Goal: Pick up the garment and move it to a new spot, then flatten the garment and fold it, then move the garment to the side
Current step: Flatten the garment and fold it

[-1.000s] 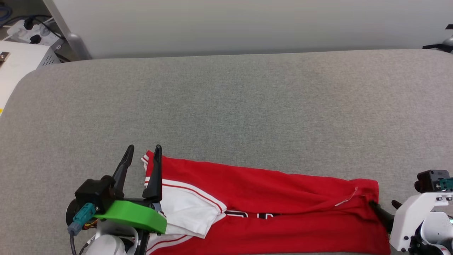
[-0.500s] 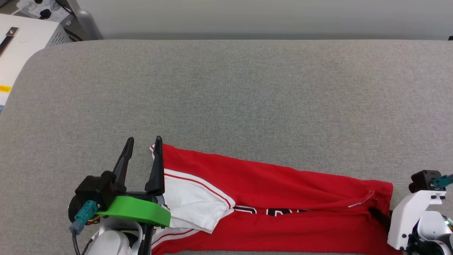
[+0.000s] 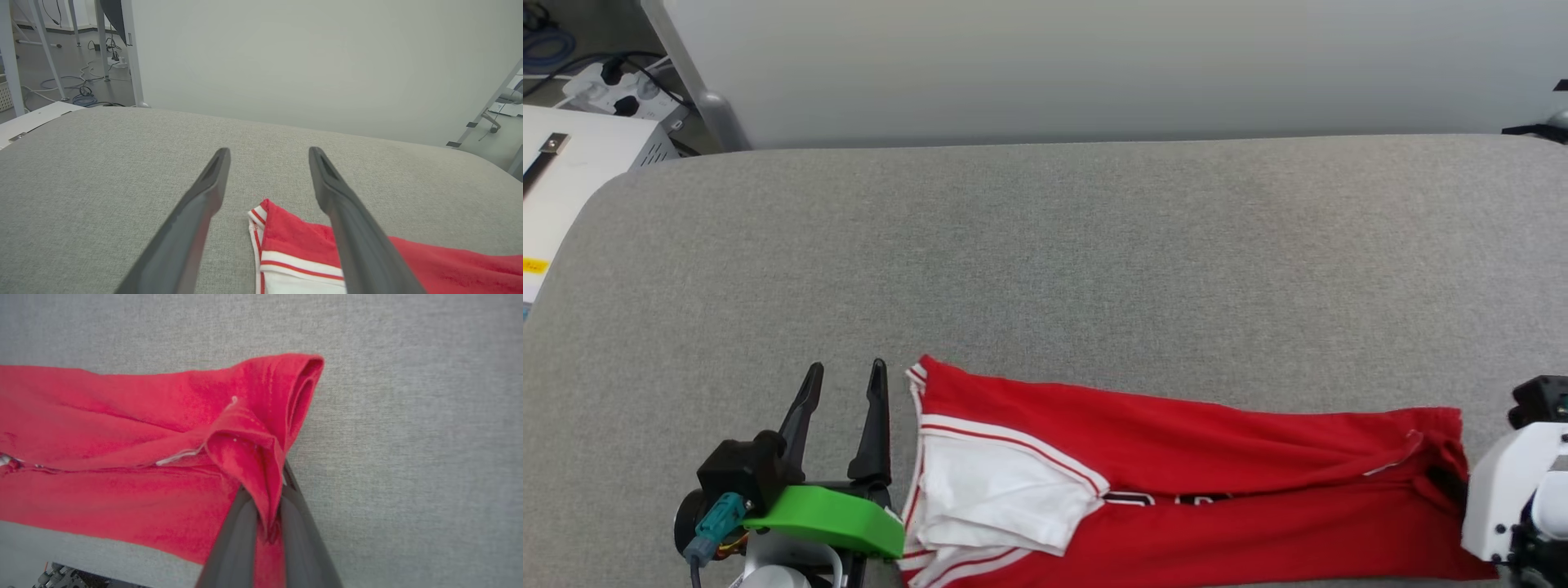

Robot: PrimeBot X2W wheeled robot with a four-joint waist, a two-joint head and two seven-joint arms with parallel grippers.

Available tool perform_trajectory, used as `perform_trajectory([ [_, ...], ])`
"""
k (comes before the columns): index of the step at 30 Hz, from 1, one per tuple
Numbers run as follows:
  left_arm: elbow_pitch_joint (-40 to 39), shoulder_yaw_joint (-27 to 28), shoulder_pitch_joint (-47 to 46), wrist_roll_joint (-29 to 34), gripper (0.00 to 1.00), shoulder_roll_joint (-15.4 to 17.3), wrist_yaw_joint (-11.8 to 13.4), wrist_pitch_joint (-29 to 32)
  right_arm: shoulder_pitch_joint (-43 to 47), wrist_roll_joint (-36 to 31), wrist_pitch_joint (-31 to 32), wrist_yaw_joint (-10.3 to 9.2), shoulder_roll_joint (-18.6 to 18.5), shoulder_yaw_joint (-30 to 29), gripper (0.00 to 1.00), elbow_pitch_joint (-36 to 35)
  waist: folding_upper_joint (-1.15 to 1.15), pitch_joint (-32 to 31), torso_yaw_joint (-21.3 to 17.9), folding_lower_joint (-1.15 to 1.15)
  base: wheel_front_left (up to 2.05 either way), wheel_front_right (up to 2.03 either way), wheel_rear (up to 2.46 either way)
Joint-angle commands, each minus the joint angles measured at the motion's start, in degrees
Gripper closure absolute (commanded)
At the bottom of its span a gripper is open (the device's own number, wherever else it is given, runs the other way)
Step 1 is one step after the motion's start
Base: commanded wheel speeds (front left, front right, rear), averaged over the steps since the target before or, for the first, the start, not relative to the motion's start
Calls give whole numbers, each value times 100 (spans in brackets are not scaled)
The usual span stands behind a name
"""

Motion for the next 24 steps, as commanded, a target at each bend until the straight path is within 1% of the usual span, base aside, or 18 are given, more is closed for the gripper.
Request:
perform_trajectory([
  [1,26,27,59,28,0,-28,-39,-33,37,-70,27,-4,-110,-132,100,-52,0,-69,-51,0,0,0,0],
  [7,75,10,131,25,0,-40,-54,-33,295,-111,135,-4,-427,-851,100,-142,0,-153,-76,0,0,0,0],
  [10,93,4,165,15,0,-56,-56,-33,383,-82,191,-4,-449,-1139,100,-226,0,-179,-99,0,0,0,0],
  [11,97,3,170,12,0,-62,-60,-33,392,-21,243,-4,-402,-1212,100,-235,0,-188,-106,0,0,0,0],
  [13,124,-10,182,6,0,-77,-71,-33,378,315,465,-4,-157,-1400,100,-240,0,-219,-113,0,0,0,0],
  [16,185,-57,176,-31,0,-104,-103,-23,408,875,1072,-4,234,-1651,100,-243,0,-257,-78,0,0,0,0],
  [21,224,-109,103,-51,0,-113,-130,-4,345,1865,1847,-4,997,-1950,100,-496,0,-242,15,0,0,0,0],
  [23,235,-130,71,-56,0,-116,-136,6,284,2365,2142,-4,1394,-2036,100,-622,0,-229,66,0,0,0,0],
  [24,238,-140,57,-56,0,-118,-135,11,264,2580,2273,-4,1528,-2057,100,-656,0,-219,90,0,0,0,0],
])
